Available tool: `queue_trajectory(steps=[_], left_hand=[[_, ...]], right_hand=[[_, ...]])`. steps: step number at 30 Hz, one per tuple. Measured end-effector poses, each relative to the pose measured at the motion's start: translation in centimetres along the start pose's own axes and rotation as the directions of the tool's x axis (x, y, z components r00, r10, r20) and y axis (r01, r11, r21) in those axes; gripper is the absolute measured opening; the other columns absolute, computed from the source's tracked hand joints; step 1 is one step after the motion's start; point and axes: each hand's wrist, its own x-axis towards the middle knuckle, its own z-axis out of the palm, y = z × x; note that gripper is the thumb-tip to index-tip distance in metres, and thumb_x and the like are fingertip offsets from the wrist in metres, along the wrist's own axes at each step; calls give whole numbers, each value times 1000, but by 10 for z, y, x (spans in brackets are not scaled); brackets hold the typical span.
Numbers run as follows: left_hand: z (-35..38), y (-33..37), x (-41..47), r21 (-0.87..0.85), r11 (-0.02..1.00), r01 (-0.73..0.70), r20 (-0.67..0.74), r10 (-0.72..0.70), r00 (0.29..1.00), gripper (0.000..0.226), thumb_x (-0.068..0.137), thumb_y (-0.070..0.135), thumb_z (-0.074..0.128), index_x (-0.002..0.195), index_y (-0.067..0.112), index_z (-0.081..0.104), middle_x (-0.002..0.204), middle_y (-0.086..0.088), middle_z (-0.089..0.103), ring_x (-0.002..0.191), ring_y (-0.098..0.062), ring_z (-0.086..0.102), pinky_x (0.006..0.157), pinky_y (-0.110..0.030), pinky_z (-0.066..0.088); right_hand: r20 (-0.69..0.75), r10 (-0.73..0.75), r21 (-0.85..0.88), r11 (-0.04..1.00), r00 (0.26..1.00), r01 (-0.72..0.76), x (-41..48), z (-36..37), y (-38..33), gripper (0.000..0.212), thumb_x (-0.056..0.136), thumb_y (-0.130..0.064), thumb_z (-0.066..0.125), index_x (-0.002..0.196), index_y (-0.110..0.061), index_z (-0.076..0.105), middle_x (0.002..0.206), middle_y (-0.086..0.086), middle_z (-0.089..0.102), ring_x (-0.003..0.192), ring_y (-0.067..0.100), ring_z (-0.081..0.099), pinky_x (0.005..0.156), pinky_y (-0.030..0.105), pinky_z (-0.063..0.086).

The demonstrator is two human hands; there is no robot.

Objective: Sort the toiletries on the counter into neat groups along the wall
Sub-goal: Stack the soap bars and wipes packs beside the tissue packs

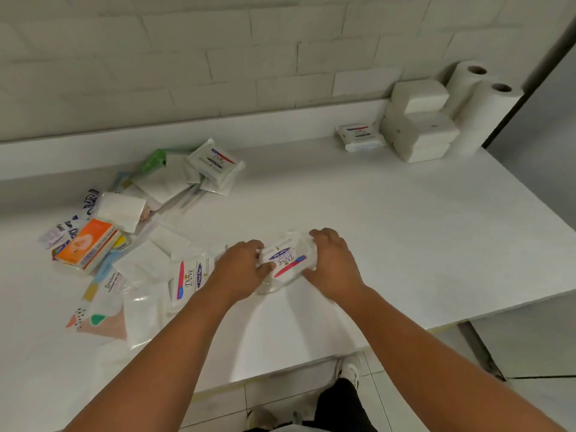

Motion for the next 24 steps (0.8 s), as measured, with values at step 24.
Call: queue_trajectory(steps=[24], left_hand=[[53,99,131,-345,938,42,-8,-48,999,58,79,28,83,130,25,55,115,9,67,95,-10,66,80,-10,46]], right_hand=[[29,-35,-58,998,999,36,107,-47,110,80,88,-58,58,153,-23,25,150,8,33,133,30,31,110,38,30]])
